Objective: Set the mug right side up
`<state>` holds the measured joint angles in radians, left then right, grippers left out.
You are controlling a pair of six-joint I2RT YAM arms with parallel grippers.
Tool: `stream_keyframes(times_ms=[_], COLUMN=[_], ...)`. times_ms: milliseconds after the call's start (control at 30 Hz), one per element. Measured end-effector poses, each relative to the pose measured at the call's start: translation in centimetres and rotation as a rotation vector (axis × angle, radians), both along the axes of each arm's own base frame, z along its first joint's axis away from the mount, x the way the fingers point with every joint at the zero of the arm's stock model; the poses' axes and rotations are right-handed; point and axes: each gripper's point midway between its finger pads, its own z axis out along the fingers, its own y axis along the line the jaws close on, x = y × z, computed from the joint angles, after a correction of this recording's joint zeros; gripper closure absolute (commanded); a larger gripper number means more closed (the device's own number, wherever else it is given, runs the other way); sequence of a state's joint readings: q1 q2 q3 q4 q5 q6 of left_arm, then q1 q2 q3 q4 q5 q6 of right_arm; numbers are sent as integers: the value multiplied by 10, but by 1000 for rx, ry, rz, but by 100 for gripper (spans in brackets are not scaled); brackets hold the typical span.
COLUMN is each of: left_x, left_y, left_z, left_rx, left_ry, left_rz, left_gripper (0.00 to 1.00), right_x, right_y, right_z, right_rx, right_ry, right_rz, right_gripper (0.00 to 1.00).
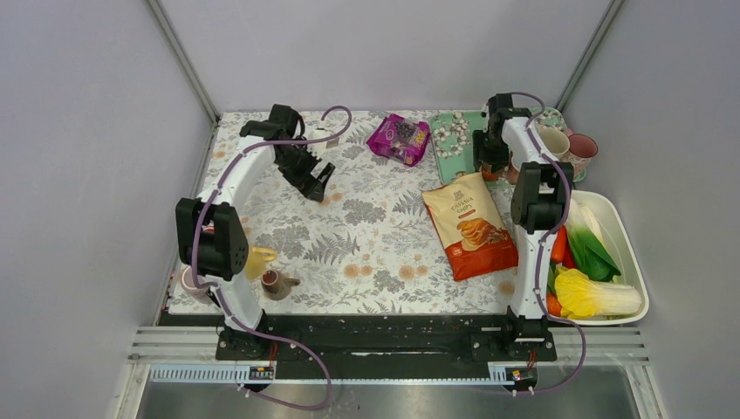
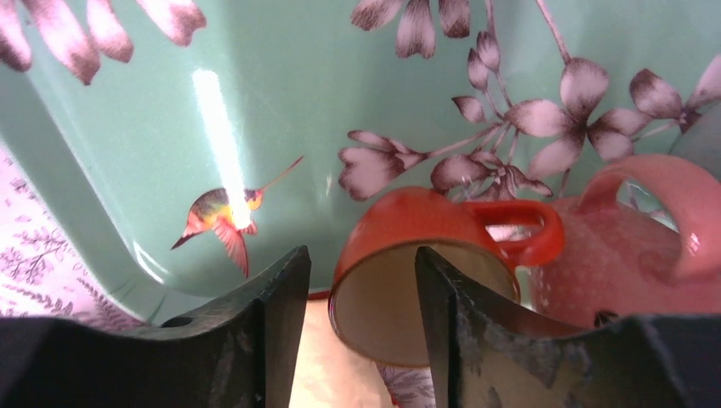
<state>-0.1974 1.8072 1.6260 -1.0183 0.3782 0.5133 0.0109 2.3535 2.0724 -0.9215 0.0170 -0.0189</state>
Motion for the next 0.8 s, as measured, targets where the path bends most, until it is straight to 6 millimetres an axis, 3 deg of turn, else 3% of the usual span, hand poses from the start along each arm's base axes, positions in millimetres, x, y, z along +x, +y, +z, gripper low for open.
stream_keyframes(times_ms=[133,267,367,500,633,800], left_x=[-23,-50,-75,-126,-180,-211], left_y=[3,13,21,20,10,22], left_z=[-1,1,-9,-32,-47,-57], left_rx=[36,95,151,234,316,392], left_ry=[53,128,206,315,364,361], left_rz=[-115,-226,-302,-438,-600,-669], left_gripper=[1,4,5,22,24,23], right_x=[-3,-8,-14,-28,-47,-65], right_y=[1,5,8,21,41,60], right_z=[21,65,101,136,136,117], right_rx=[6,22,30,38,22,25], right_ry=[-33,-113,-187,-271,-274,-230], right_rz=[0,12,20,45,89,134], right_gripper=[24,15,12,12,11,12])
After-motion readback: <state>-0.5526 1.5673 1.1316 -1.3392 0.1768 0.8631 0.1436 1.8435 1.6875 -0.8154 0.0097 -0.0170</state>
